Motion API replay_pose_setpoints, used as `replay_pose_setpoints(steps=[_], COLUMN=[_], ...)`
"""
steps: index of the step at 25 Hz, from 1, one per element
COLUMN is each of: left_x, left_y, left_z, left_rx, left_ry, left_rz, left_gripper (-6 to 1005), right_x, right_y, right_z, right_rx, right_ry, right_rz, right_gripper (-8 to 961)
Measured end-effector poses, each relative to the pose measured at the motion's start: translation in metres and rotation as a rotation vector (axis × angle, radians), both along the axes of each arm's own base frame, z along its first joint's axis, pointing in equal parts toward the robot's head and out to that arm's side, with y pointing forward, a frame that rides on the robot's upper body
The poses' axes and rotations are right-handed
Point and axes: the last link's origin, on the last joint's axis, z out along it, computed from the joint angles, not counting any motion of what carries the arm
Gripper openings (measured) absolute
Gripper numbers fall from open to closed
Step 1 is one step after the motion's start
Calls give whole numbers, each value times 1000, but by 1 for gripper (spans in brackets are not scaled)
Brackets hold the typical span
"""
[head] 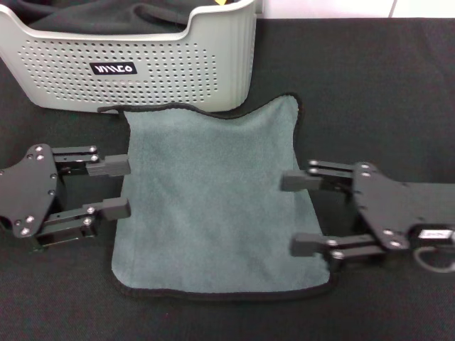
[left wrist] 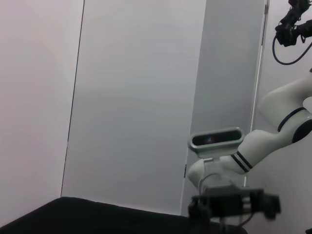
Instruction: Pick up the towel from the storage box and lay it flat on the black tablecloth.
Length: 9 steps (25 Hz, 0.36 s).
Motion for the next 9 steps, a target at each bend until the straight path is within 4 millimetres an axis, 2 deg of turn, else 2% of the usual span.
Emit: replay_pose_setpoints(steps=[4,9], left_x=[1,2], left_y=[-1,-1], left_z=[1,-1], left_rx=[-1,-11], left_ry=[-7,-15], left_rz=[-3,2], left_gripper=[515,515], right_x=[-10,-21], right_y=[11,17], right_z=[-10,-13], right_rx=[15,16], right_ry=[-53,-63], right_rz=[29,62], right_gripper=[797,797])
